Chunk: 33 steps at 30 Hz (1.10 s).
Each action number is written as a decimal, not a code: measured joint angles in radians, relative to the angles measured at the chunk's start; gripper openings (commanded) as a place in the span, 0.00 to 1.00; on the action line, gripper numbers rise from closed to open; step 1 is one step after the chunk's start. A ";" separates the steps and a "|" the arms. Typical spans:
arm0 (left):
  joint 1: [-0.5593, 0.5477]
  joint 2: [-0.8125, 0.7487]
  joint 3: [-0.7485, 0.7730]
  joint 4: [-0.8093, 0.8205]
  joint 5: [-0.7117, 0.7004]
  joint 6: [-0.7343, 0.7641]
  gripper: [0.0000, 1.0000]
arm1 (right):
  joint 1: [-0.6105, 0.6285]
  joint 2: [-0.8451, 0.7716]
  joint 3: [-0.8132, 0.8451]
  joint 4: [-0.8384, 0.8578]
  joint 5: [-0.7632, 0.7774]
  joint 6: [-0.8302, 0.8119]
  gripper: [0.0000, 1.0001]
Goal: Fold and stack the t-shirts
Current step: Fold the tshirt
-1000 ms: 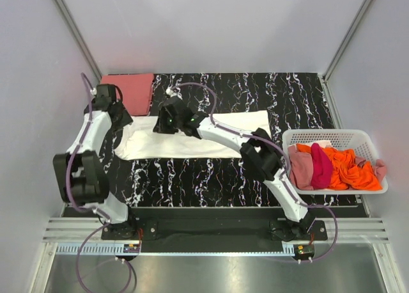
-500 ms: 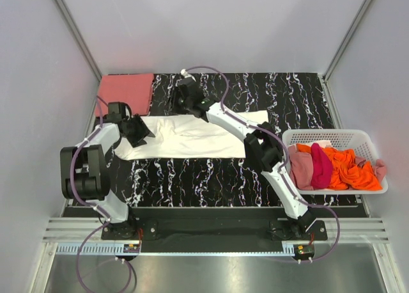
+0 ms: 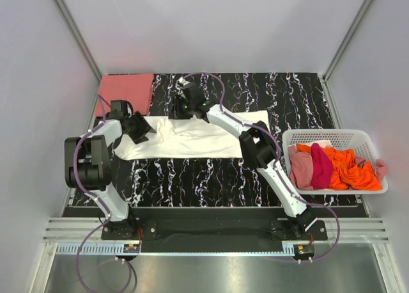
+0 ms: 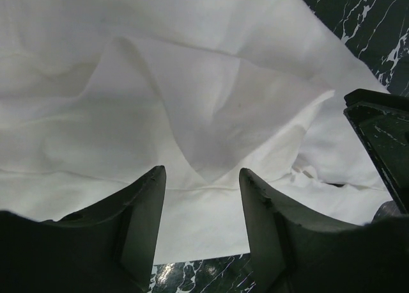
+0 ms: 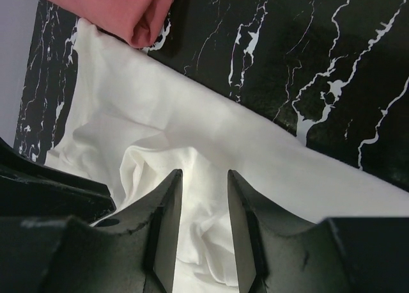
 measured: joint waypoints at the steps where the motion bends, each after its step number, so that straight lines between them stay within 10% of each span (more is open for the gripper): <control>1: -0.001 0.004 0.005 0.004 0.000 -0.003 0.54 | -0.004 0.000 0.003 0.001 -0.006 -0.008 0.41; 18: -0.004 0.062 0.038 0.019 -0.009 -0.027 0.33 | -0.013 0.057 0.021 0.011 -0.105 -0.050 0.41; 24: -0.004 0.084 0.088 0.018 -0.029 -0.019 0.00 | -0.016 0.061 0.032 0.014 -0.122 -0.060 0.10; 33: 0.016 0.083 0.128 -0.056 -0.052 0.068 0.00 | -0.019 0.053 0.000 0.050 -0.119 -0.088 0.00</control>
